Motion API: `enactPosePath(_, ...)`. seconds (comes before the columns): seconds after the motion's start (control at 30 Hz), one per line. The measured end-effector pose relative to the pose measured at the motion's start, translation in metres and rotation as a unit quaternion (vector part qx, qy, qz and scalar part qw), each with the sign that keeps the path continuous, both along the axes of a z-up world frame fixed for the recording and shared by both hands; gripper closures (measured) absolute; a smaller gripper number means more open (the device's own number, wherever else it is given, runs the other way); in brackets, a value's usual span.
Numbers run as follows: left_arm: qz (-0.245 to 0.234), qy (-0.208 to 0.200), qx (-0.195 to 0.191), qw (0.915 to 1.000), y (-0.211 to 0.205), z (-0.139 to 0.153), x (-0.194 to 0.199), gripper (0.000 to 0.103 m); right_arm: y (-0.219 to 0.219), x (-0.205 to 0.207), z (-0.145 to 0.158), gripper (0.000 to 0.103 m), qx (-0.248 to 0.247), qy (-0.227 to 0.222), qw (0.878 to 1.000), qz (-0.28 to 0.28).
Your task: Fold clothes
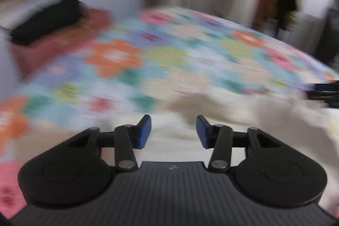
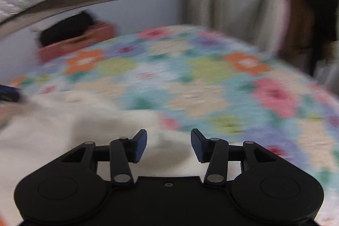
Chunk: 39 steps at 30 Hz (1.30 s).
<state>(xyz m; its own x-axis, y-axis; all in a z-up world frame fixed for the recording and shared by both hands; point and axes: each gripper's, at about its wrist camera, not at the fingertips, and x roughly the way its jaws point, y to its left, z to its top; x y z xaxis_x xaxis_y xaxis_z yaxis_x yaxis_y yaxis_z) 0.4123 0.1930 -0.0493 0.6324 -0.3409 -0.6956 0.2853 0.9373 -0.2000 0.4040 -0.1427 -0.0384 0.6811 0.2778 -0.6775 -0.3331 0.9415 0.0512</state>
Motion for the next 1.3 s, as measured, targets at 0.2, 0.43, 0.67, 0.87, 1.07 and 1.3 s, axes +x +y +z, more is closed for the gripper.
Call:
enactPosePath(0.2, 0.002, 0.125, 0.015, 0.992, -0.047, -0.058, 0.057, 0.054, 0.062, 0.034, -0.046, 0.052, 0.044, 0.113, 0.992, 0.022)
enactPosePath(0.43, 0.103, 0.13, 0.03, 0.9857, -0.028, -0.047, 0.07, 0.063, 0.056, 0.051, -0.048, 0.063, 0.058, 0.115, 0.99, -0.052)
enactPosePath(0.67, 0.129, 0.074, 0.068, 0.9865, -0.002, -0.023, -0.01, 0.047, 0.019, -0.024, -0.016, 0.048, 0.047, 0.068, 0.99, -0.111)
enactPosePath(0.87, 0.151, 0.091, 0.081, 0.981, 0.024, -0.032, -0.082, 0.033, -0.012, -0.117, -0.019, 0.043, 0.039, 0.025, 0.991, -0.122)
enactPosePath(1.07, 0.187, 0.11, 0.086, 0.9723, 0.034, -0.073, -0.092, 0.0, -0.019, -0.123, -0.073, 0.046, -0.003, 0.055, 0.988, -0.146)
enactPosePath(1.3, 0.188, 0.09, 0.124, 0.9702, 0.023, -0.045, -0.117, 0.002, -0.009, -0.142, -0.041, 0.042, 0.001, 0.061, 0.98, -0.192)
